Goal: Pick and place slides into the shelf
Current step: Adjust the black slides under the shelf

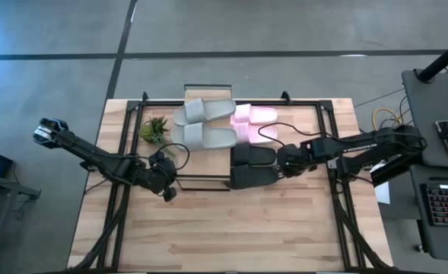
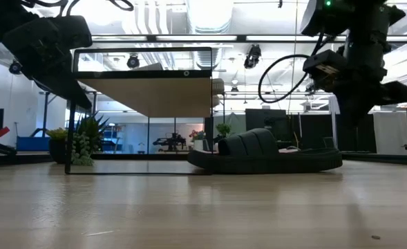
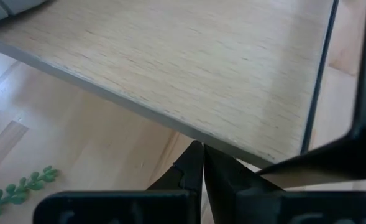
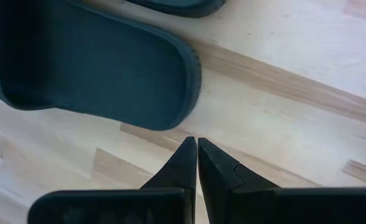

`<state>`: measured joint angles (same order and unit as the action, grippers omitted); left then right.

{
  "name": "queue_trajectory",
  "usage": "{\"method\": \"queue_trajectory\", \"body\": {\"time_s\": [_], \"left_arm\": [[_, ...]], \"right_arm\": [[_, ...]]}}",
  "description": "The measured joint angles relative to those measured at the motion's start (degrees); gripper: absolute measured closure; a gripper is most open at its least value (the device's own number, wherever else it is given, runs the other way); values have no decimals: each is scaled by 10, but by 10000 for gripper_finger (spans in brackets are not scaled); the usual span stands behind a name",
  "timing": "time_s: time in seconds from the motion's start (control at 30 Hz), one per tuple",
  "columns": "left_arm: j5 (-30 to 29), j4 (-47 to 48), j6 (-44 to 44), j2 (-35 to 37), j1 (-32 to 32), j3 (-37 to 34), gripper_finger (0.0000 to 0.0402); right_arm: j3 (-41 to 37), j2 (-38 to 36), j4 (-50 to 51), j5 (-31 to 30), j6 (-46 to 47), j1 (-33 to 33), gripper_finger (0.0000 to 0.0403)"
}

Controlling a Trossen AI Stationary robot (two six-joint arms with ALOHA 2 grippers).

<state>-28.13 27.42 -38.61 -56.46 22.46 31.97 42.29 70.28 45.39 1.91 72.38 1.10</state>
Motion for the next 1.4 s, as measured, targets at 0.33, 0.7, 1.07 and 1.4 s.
{"method": "queue_trajectory", "body": {"time_s": [0.33, 0.7, 1.07, 1.4], "left_arm": [[-1, 1, 0, 0, 0, 0, 402], [-2, 1, 1, 0, 0, 0, 402], [-2, 1, 1, 0, 0, -1, 402], [-2, 4, 1, 0, 0, -1, 402]], "right_arm": [[-79, 0, -69, -20, 41, 0, 394], [-131, 0, -159, -35, 50, -2, 394], [-147, 4, -192, -41, 26, -13, 394], [-146, 53, -267, -42, 24, -13, 394]]}}
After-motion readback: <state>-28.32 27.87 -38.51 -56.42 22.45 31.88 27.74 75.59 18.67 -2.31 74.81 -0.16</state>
